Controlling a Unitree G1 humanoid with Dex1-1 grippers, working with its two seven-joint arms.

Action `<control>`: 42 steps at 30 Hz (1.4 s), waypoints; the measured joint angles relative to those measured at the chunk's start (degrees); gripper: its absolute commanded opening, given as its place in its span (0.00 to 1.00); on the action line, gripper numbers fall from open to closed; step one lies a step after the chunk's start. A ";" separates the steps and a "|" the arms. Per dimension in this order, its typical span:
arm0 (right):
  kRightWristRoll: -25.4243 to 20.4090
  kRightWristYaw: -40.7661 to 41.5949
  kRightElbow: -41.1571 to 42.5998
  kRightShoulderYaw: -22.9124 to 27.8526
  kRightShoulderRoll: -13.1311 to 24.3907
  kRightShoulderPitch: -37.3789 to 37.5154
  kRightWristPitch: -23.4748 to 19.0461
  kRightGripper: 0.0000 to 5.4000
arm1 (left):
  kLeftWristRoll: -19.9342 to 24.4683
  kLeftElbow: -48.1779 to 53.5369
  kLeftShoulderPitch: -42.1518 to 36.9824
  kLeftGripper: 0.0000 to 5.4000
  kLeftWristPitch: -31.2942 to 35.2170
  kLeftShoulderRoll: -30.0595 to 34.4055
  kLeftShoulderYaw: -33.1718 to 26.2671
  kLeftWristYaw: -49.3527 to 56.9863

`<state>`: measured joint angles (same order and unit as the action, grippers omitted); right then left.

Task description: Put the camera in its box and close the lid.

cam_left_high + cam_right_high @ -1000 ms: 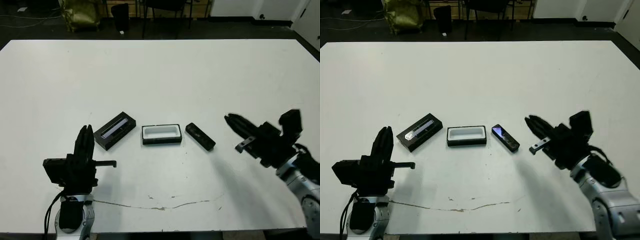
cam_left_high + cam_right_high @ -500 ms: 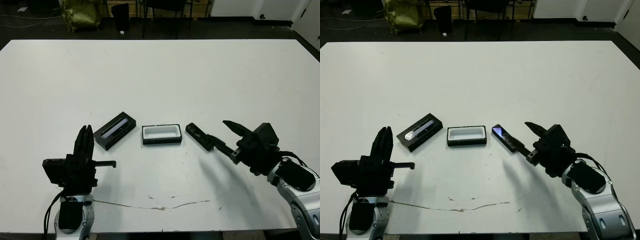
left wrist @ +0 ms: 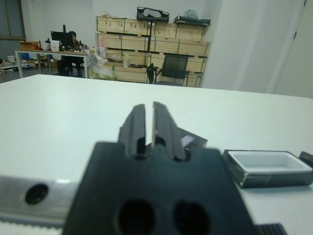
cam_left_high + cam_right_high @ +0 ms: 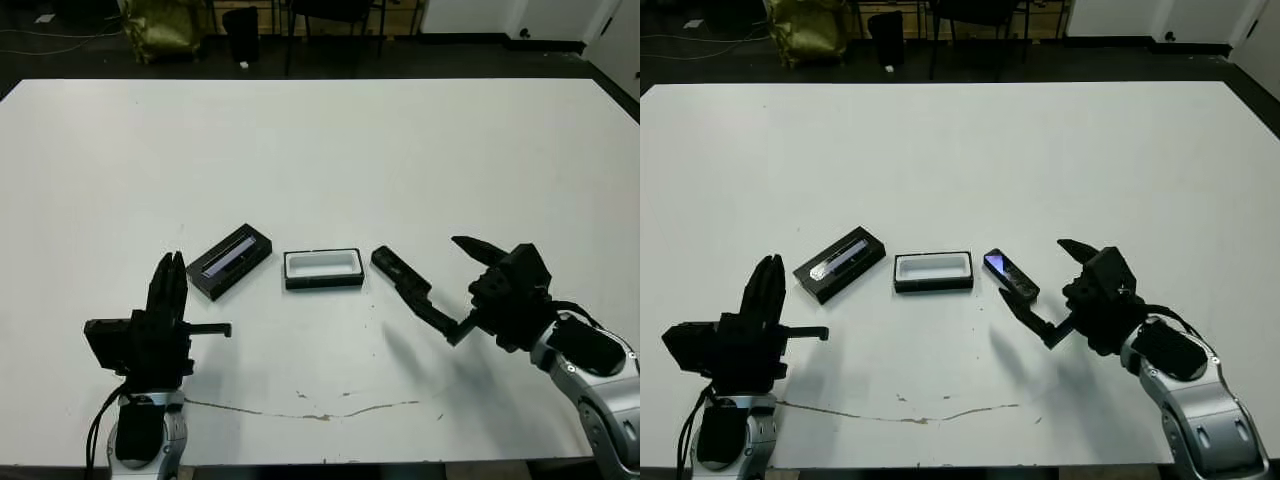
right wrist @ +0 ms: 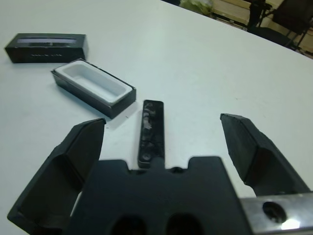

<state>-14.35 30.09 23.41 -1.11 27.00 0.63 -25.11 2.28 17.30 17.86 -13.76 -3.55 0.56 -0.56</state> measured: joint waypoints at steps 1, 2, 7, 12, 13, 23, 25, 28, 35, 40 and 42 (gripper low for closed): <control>0.59 -0.55 -0.27 -0.23 -0.14 -0.19 -0.04 1.00 | -0.03 -0.16 -0.01 0.00 -0.05 0.05 -0.04 -0.02; 1.07 -0.97 -0.65 -0.49 -0.30 -0.38 -0.04 1.00 | -0.01 -0.28 0.01 0.00 -0.04 0.09 -0.07 -0.04; 2.44 -1.95 -3.45 -1.93 -1.34 -1.69 0.01 1.00 | 0.39 -0.38 0.01 0.00 -0.05 0.09 -0.03 -0.44; 4.39 -2.19 -4.09 -4.03 -1.60 -2.33 -0.71 1.00 | 0.32 -0.39 0.16 0.00 -0.45 0.09 0.02 -0.44; 4.87 -2.17 -4.21 -4.54 -1.60 -2.36 -0.93 1.00 | 0.29 -0.39 0.16 0.00 -0.58 0.09 0.03 -0.44; 6.74 -1.44 -4.46 -8.09 -1.58 -3.35 -5.20 1.00 | 0.63 -0.25 0.67 0.00 -0.46 0.07 0.17 -0.43; 6.75 -1.06 -4.92 -8.49 -1.59 -3.50 -5.09 1.00 | 0.64 -0.20 0.82 0.00 -0.43 0.07 0.18 -0.42; 6.78 -0.57 -5.21 -9.02 -1.57 -3.97 -5.29 1.00 | 0.81 0.59 1.16 0.00 0.26 0.00 0.30 -0.37; 7.09 -0.92 -5.40 -9.95 -1.86 -4.31 -6.98 0.93 | 0.89 1.86 2.08 0.00 1.67 -0.01 0.55 -0.29; 4.42 -3.80 -5.18 -8.23 -5.80 -2.92 -11.45 0.72 | 0.60 2.05 2.35 0.00 1.59 -0.04 0.93 -0.12; 3.51 -4.37 -5.01 -7.59 -6.87 -2.31 -12.34 0.64 | 0.61 2.05 2.34 0.00 1.58 -0.04 0.95 -0.12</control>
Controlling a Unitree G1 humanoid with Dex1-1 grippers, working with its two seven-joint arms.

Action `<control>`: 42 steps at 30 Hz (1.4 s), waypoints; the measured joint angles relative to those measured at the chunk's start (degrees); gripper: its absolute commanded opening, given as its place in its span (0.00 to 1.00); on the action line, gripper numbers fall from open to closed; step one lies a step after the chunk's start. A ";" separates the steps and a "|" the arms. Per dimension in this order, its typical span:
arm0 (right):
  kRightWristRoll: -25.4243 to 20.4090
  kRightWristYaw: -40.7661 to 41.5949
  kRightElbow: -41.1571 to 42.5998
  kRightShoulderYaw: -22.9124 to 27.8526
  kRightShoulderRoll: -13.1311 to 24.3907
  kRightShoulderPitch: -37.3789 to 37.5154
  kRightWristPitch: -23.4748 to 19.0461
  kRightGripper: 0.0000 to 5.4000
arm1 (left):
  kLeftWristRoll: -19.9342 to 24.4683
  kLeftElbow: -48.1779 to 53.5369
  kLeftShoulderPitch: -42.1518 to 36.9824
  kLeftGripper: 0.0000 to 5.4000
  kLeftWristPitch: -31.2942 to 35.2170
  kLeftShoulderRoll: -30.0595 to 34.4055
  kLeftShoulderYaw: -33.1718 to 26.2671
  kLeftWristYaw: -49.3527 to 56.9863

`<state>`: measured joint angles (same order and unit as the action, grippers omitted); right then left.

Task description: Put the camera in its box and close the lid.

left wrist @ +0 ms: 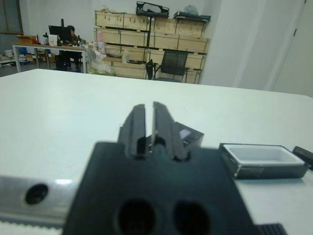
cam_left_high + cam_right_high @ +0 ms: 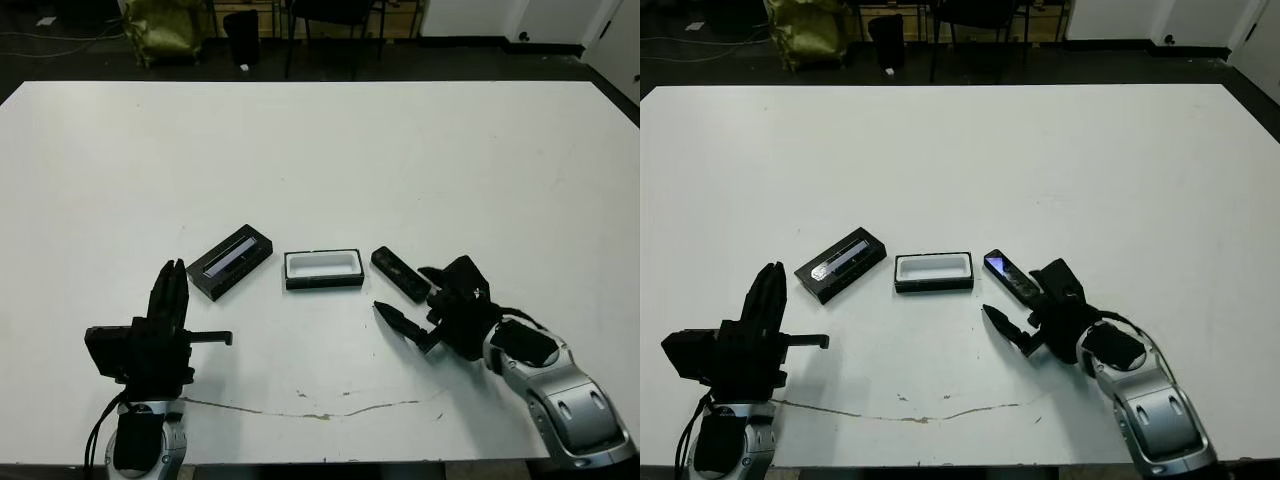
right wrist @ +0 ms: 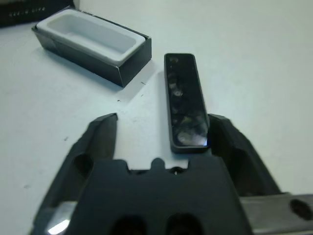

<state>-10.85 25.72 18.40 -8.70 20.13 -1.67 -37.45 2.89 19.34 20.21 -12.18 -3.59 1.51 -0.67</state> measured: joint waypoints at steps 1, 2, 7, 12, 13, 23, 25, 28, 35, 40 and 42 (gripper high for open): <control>-0.22 -0.19 0.05 0.20 -0.08 0.12 -0.13 0.61 | -0.03 0.00 0.00 0.00 0.00 0.00 0.03 0.02; -0.44 -0.26 0.02 0.43 -0.08 0.21 -0.17 0.57 | -0.11 0.00 0.02 0.00 0.00 0.00 0.06 0.11; -1.69 -0.31 -1.38 1.67 -0.09 -0.11 -0.24 0.36 | -1.18 0.07 0.05 0.00 0.10 -0.06 0.32 0.83; -3.18 1.33 -3.86 2.82 0.35 -1.39 -0.18 0.16 | -0.98 0.11 0.04 0.00 0.23 -0.10 0.33 0.91; -3.26 1.45 -3.96 2.90 0.44 -1.57 -0.21 0.13 | -0.88 0.11 0.03 0.00 0.23 -0.09 0.30 0.90; -2.95 0.67 -3.67 3.64 1.00 -1.25 2.27 0.07 | -0.76 0.10 -0.19 0.00 0.20 -0.08 0.27 0.81; -2.64 0.67 -3.69 4.36 1.92 -1.30 3.43 0.07 | -0.78 0.08 -0.31 0.00 0.19 -0.08 0.29 0.81; -2.10 1.47 -4.98 6.41 4.24 -3.04 3.62 0.07 | -0.77 0.07 -0.44 0.00 0.24 -0.09 0.30 0.82; -4.33 5.60 -6.73 10.59 7.75 -16.32 2.83 0.07 | -0.90 0.06 -0.94 0.00 0.62 -0.08 0.50 0.86; -4.54 13.98 -15.97 8.11 9.17 -27.91 5.77 0.06 | -0.93 0.28 -0.88 0.00 0.91 -0.10 0.52 0.89; -4.59 17.67 -20.56 6.25 9.05 -32.28 7.01 0.06 | -0.91 0.36 -0.83 0.00 1.04 -0.10 0.53 0.88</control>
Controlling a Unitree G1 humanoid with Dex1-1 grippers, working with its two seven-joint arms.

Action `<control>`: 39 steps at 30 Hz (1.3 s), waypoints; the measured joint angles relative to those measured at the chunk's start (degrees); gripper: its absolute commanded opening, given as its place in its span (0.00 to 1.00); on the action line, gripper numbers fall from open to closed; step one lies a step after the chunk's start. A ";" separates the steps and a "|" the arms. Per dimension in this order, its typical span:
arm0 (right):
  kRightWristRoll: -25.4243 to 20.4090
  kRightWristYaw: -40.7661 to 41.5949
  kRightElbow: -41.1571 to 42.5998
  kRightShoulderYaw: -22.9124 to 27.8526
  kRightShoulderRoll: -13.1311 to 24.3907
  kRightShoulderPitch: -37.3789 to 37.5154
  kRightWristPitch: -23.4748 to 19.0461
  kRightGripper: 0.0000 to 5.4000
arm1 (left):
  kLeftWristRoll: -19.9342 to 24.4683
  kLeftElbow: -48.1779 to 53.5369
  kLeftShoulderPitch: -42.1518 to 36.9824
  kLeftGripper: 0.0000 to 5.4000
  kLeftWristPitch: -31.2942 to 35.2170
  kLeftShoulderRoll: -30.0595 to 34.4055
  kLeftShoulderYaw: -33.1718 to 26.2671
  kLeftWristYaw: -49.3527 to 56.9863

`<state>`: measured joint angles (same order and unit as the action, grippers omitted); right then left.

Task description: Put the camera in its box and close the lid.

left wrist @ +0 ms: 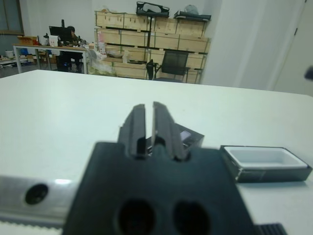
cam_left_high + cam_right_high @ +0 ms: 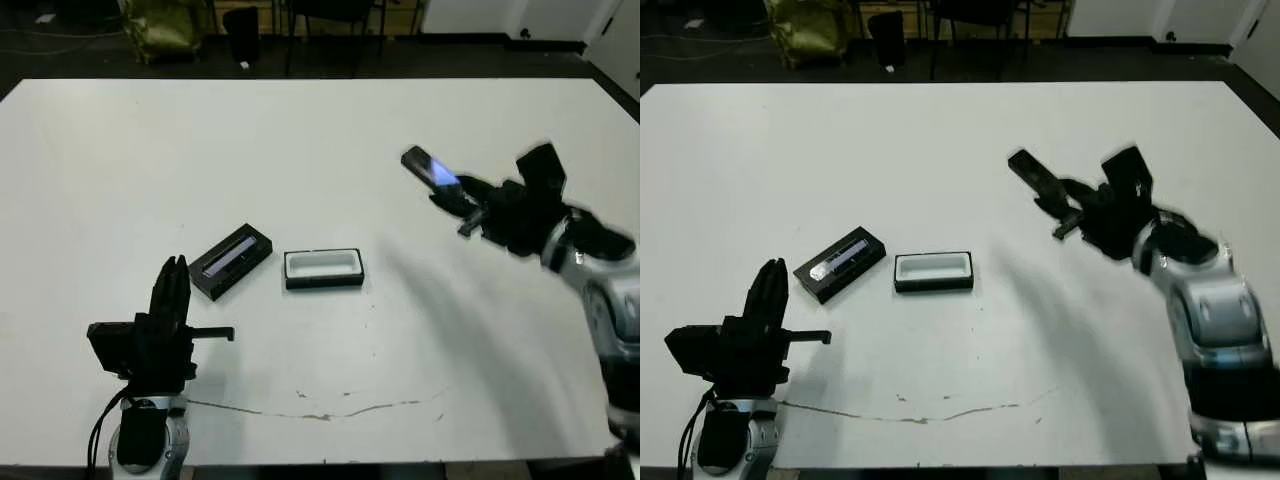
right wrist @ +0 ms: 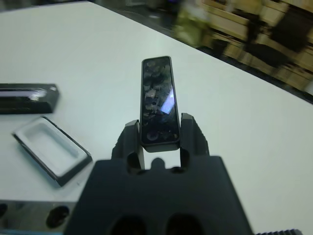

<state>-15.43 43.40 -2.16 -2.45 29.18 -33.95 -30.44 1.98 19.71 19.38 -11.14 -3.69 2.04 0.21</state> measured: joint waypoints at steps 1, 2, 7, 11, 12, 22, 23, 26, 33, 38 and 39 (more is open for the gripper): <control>0.48 1.90 -2.18 -1.56 -0.04 -2.07 0.92 0.06 | 0.00 0.00 0.03 0.00 0.00 0.01 -0.02 0.00; 1.18 3.78 -4.10 -3.34 -0.09 -4.06 1.93 0.06 | 0.00 -0.01 0.05 0.00 -0.05 0.03 -0.05 -0.01; 4.72 10.72 -11.29 -9.77 -1.56 -11.49 5.87 0.06 | 0.08 -0.03 0.10 0.00 -0.14 0.01 -0.06 -0.03; 6.79 15.13 -16.27 -13.55 -3.83 -14.40 7.79 0.06 | 0.28 -0.04 0.19 0.00 -0.14 0.00 -0.15 -0.09; 7.29 15.91 -17.22 -14.27 -4.36 -14.94 8.23 0.06 | 0.33 -0.04 0.21 0.00 -0.14 0.00 -0.19 -0.12; 12.28 23.18 -26.61 -19.16 -7.34 -17.63 16.58 0.06 | 0.29 -0.57 0.25 0.00 -0.64 -0.02 -0.33 -0.12; 13.09 24.23 -27.88 -19.77 -7.47 -18.21 17.23 0.06 | 0.28 -0.64 0.23 0.00 -0.71 -0.02 -0.33 -0.12; 14.47 27.74 -31.72 -21.02 -7.98 -20.04 18.87 0.06 | 0.23 -0.66 0.22 0.00 -0.77 -0.03 -0.28 -0.08; 16.04 34.73 -40.67 -21.18 -9.81 -24.39 21.58 0.06 | 0.19 -0.68 0.19 0.00 -0.77 -0.05 -0.20 -0.08; 16.04 37.68 -45.83 -19.94 -10.88 -26.07 23.39 0.06 | 0.19 -0.68 0.19 0.00 -0.69 -0.02 -0.22 -0.14; 16.03 38.17 -46.46 -19.60 -11.00 -26.25 23.84 0.06 | 0.23 -0.68 0.19 0.00 -0.69 0.01 -0.24 -0.20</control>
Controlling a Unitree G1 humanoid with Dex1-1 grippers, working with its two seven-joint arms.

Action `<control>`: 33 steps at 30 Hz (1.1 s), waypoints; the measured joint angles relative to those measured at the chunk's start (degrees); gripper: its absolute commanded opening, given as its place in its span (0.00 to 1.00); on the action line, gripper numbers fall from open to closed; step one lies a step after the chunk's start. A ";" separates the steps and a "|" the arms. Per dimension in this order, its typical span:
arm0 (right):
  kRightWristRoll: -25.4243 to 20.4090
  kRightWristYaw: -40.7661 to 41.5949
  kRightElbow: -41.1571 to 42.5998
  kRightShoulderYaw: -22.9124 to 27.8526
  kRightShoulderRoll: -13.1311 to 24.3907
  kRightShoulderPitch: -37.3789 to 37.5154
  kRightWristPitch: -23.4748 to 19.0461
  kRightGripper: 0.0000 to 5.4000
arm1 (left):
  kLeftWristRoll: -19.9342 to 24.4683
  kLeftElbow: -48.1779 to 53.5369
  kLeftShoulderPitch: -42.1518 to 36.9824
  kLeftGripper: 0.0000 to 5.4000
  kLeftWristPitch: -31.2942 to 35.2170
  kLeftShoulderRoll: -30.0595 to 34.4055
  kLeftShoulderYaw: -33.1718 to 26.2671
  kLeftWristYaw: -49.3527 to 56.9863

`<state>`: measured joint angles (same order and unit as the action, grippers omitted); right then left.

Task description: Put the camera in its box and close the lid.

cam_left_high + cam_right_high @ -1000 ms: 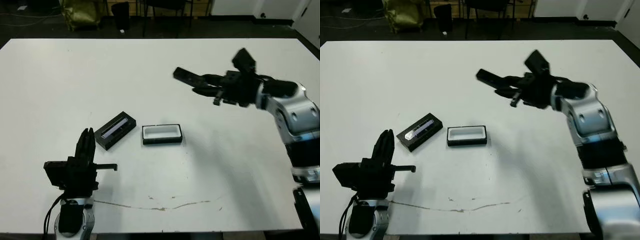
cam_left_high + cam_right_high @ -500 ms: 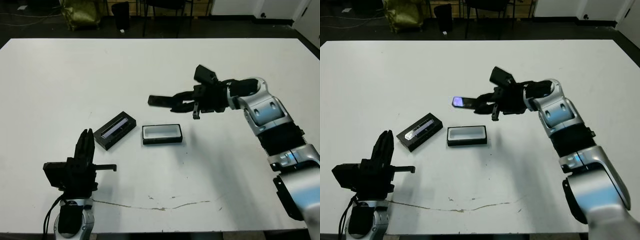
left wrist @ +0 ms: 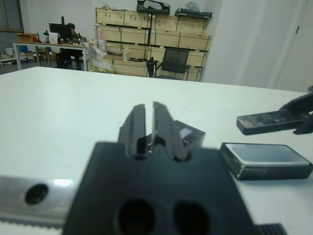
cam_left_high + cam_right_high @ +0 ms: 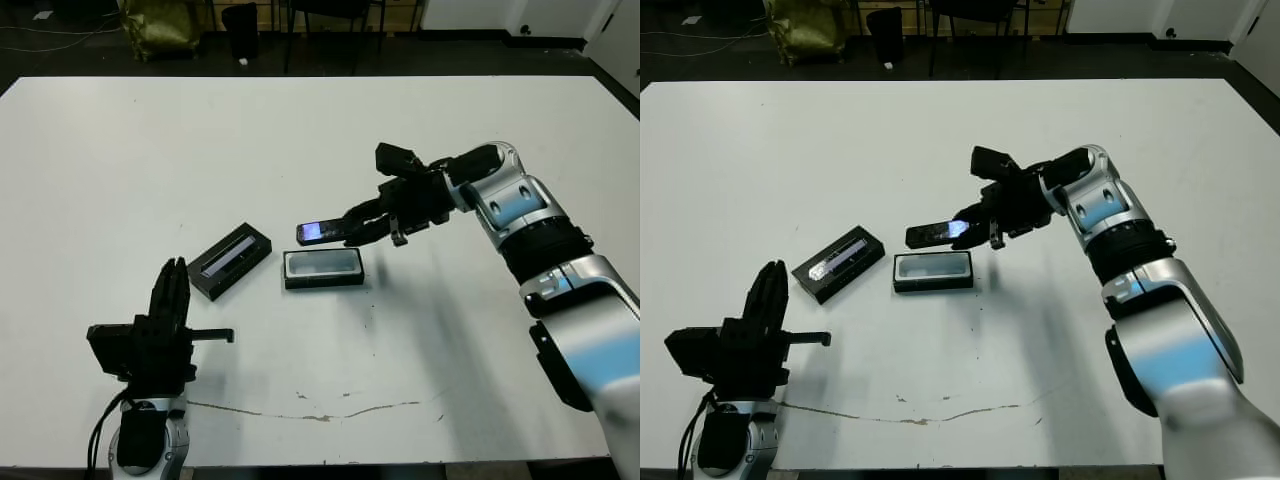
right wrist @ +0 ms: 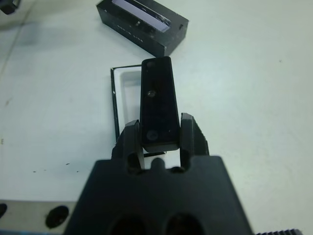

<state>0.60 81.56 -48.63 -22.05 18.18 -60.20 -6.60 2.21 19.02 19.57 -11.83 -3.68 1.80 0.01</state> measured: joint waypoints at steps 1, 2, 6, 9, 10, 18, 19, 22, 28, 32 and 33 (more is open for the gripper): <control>0.00 0.40 -0.45 0.24 -0.09 -0.10 0.29 0.06 | 0.02 0.00 0.00 0.00 0.00 0.02 -0.03 -0.04; 0.00 0.73 -0.92 0.59 -0.17 -0.18 0.53 0.06 | 0.05 -0.01 -0.01 0.00 0.00 0.03 -0.04 -0.15; 0.07 2.16 -2.37 1.12 -0.19 -0.87 0.49 0.06 | -0.09 -0.01 0.01 0.00 0.18 0.03 -0.01 -0.33; 0.10 2.41 -2.63 1.50 -0.19 -1.68 0.47 0.06 | -0.09 0.00 0.00 0.00 0.31 0.03 0.00 -0.34; 0.10 2.62 -2.80 1.59 -0.19 -2.01 0.47 0.06 | -0.10 0.00 -0.04 0.00 0.31 0.03 0.00 -0.34; 2.43 4.59 -4.37 0.91 -0.57 -2.46 -0.27 0.06 | -0.08 0.01 -0.11 0.00 0.61 0.04 -0.01 -0.40; 2.50 4.90 -4.60 0.82 -0.77 -2.46 -0.64 0.06 | -0.09 0.01 -0.11 0.00 0.61 0.05 -0.02 -0.40; 2.61 5.61 -5.04 0.78 -1.40 -2.46 -0.63 0.06 | -0.05 0.03 -0.11 0.00 0.64 0.07 -0.01 -0.42; 4.11 5.87 -5.53 0.56 -1.86 -2.44 0.52 0.06 | -0.03 0.50 -0.04 0.00 1.36 0.05 0.02 -0.36; 4.98 5.96 -5.79 0.11 -1.90 -2.44 1.51 0.06 | -0.12 0.50 -0.10 0.00 1.17 0.06 -0.01 -0.37; 5.00 6.01 -5.84 0.08 -1.95 -2.43 1.86 0.06 | -0.10 0.43 -0.13 0.00 1.12 0.06 -0.02 -0.38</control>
<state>5.60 87.57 -54.47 -21.97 16.24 -62.63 -4.74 2.10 19.46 19.45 -10.71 -3.62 1.78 -0.37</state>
